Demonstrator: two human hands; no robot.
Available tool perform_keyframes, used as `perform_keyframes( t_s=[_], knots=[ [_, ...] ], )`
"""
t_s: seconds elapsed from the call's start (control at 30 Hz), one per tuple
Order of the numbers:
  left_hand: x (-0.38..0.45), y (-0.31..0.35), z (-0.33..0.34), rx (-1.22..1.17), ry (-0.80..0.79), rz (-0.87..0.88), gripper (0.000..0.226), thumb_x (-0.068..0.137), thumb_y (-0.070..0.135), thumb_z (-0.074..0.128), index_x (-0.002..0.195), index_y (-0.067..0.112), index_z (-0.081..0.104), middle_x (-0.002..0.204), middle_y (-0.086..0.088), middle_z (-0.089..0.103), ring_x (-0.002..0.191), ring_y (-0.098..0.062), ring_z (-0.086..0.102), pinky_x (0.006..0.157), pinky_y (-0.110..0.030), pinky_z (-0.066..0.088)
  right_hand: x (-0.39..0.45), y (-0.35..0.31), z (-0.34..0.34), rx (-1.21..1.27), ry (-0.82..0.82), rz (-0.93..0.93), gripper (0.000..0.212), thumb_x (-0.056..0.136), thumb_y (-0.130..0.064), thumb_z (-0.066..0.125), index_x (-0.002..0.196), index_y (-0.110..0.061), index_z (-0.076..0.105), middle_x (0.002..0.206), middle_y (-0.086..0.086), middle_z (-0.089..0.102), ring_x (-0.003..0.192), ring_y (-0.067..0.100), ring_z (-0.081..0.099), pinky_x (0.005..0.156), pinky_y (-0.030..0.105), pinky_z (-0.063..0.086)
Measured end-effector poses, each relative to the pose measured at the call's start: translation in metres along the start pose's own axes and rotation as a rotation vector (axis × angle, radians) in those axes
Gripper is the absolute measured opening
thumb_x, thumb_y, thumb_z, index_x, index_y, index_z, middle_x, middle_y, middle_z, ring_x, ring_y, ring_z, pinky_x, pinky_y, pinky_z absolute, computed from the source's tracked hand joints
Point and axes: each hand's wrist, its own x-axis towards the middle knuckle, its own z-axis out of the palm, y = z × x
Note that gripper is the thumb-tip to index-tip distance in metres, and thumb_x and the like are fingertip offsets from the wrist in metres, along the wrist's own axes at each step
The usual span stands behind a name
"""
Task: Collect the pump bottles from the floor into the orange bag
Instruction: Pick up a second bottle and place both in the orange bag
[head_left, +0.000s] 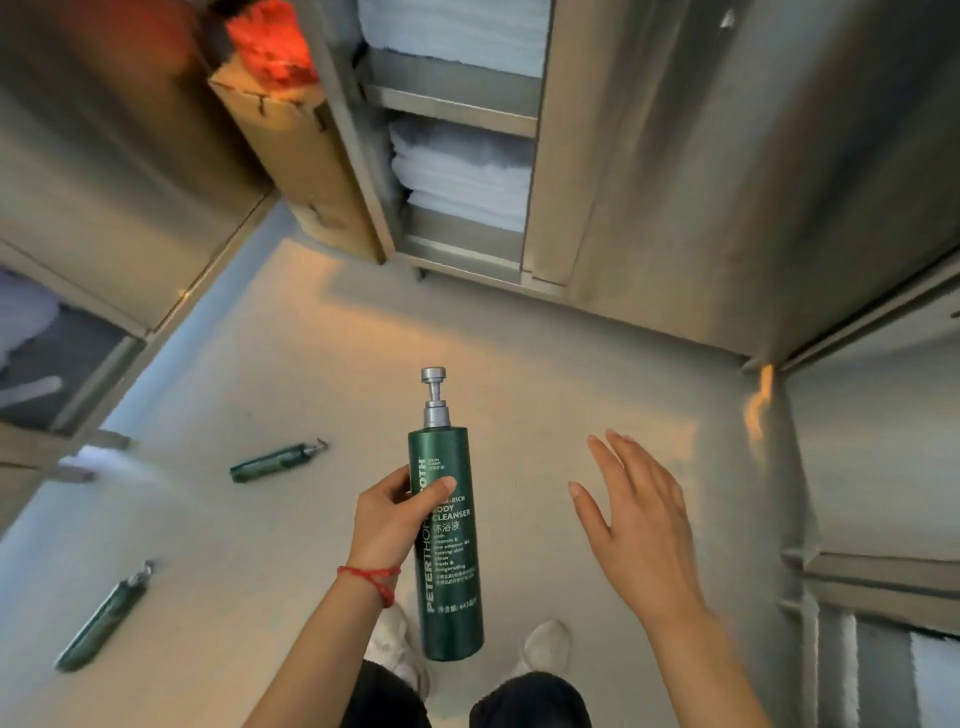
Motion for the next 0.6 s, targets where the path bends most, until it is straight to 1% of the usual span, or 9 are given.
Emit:
perform_keyframes(
  t_s=[0.07, 0.23, 0.33, 0.43, 0.6],
  knots=[
    [0.004, -0.003, -0.042, -0.051, 0.067, -0.014, 0.014, 0.068, 0.017, 0.075, 0.079, 0.025, 0.069, 0.069, 0.007, 0.074, 0.064, -0.010, 0.068, 0.057, -0.025, 0.050, 0.011, -0.037, 0.016, -0.003, -0.050, -0.062, 0.047, 0.089, -0.031, 0.055, 0.130, -0.011, 0.048, 0.137, 0.013, 0.049, 0.127, 0.029, 0.045, 0.106, 0.042, 0.029],
    [0.017, -0.012, -0.144, -0.139, 0.204, -0.061, 0.015, 0.067, 0.019, 0.075, 0.080, 0.025, 0.069, 0.073, 0.003, 0.074, 0.067, -0.013, 0.069, 0.058, -0.026, 0.050, 0.030, -0.131, 0.064, -0.011, -0.171, -0.184, 0.049, 0.091, -0.038, 0.045, 0.135, -0.016, 0.042, 0.143, 0.008, 0.043, 0.132, 0.024, 0.038, 0.108, 0.033, 0.019],
    [0.028, -0.016, -0.207, -0.176, 0.280, -0.086, 0.013, 0.068, 0.017, 0.075, 0.076, 0.025, 0.070, 0.070, 0.005, 0.074, 0.066, -0.013, 0.068, 0.058, -0.026, 0.050, 0.042, -0.186, 0.099, 0.015, -0.235, -0.233, 0.049, 0.092, -0.038, 0.045, 0.136, -0.017, 0.040, 0.144, 0.007, 0.041, 0.134, 0.022, 0.035, 0.110, 0.032, 0.018],
    [0.043, -0.016, -0.266, -0.195, 0.352, -0.098, 0.012, 0.068, 0.016, 0.074, 0.075, 0.025, 0.071, 0.068, 0.007, 0.074, 0.063, -0.010, 0.068, 0.057, -0.025, 0.050, 0.055, -0.237, 0.134, 0.032, -0.304, -0.279, 0.049, 0.092, -0.039, 0.043, 0.138, -0.020, 0.037, 0.147, 0.005, 0.037, 0.136, 0.020, 0.031, 0.110, 0.030, 0.015],
    [0.069, -0.014, -0.332, -0.232, 0.462, -0.125, 0.011, 0.069, 0.017, 0.073, 0.077, 0.024, 0.070, 0.069, 0.006, 0.073, 0.063, -0.013, 0.067, 0.059, -0.027, 0.050, 0.083, -0.290, 0.173, 0.025, -0.368, -0.320, 0.049, 0.091, -0.036, 0.047, 0.136, -0.018, 0.040, 0.145, 0.007, 0.040, 0.134, 0.023, 0.035, 0.109, 0.032, 0.019]
  ],
)
